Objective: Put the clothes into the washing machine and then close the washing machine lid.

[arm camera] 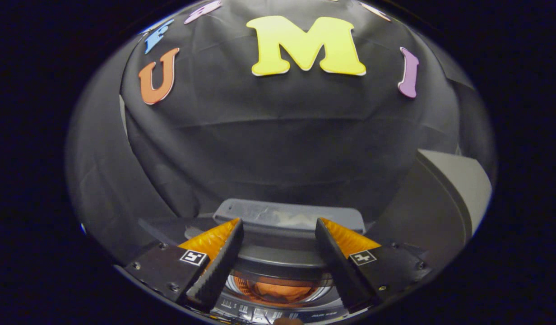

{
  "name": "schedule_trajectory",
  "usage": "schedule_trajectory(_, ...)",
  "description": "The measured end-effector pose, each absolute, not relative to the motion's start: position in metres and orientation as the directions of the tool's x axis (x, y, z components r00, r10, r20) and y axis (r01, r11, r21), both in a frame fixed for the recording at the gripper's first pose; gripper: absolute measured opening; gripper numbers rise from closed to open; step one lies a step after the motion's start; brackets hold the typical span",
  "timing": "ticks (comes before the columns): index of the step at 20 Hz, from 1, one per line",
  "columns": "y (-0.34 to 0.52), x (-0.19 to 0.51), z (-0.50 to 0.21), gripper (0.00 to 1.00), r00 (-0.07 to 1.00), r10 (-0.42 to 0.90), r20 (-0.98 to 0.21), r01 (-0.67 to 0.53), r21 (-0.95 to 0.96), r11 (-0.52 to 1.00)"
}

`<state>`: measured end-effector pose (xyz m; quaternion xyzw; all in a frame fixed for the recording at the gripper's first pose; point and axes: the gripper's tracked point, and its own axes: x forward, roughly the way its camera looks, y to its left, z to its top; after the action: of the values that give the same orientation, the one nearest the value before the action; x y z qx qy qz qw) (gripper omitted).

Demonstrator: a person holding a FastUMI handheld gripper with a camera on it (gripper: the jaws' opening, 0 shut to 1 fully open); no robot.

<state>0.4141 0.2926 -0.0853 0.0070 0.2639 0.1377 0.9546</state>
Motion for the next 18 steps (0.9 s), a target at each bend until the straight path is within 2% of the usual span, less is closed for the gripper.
schedule_trajectory(4,0.283,0.377,-0.136,0.99,0.787,0.249,-0.564,-0.299,0.004,0.954)
schedule_trajectory(8,0.281,0.349,-0.148,0.99,0.782,0.257,-0.568,-0.323,-0.015,0.946)
schedule_trajectory(13,0.274,0.318,-0.117,0.99,0.810,0.303,-0.502,-0.363,-0.023,0.932)
schedule_trajectory(18,0.229,0.253,-0.068,0.99,0.856,0.348,-0.381,-0.393,-0.044,0.918)
